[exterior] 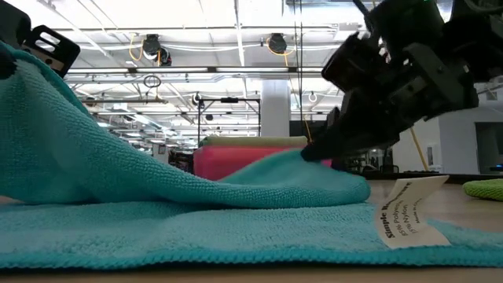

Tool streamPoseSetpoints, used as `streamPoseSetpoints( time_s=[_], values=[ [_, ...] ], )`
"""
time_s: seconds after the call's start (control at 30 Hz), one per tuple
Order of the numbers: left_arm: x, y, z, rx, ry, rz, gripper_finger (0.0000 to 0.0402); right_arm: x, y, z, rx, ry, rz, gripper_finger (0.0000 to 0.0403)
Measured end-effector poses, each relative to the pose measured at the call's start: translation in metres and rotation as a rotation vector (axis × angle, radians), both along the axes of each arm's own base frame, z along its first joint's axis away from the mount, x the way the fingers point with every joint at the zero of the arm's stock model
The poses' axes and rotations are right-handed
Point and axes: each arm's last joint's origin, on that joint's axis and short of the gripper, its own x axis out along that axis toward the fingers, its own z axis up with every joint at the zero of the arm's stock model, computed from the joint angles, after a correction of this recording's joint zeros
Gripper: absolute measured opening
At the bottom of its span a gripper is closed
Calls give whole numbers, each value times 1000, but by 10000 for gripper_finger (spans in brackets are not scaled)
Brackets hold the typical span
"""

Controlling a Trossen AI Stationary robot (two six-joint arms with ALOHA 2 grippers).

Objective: Fold microfiber towels
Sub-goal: Fold the blue microfiber cloth

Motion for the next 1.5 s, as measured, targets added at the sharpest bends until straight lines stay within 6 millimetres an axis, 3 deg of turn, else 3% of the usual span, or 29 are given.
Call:
streamPoseSetpoints(
  time_s=[0.23,0.4,0.63,0.8,1.03,1.5],
  values=[
    [1,1,1,24,-27,48,18,-6,6,20,-31,-30,69,9],
    [1,3,1,50,-52,89,6,-14,18,27,-57,-27,129,8],
    [1,2,1,15,-36,89,18,-21,35,24,-51,-10,187,8],
    [1,3,0,-16,-20,99,6,-24,42,26,-10,-16,193,8],
    [2,5,0,14,-33,147,14,-23,46,20,84,10,132,8],
    [-1,6,-3,26,-19,162,7,-26,61,10,114,-7,176,8]
  ],
)
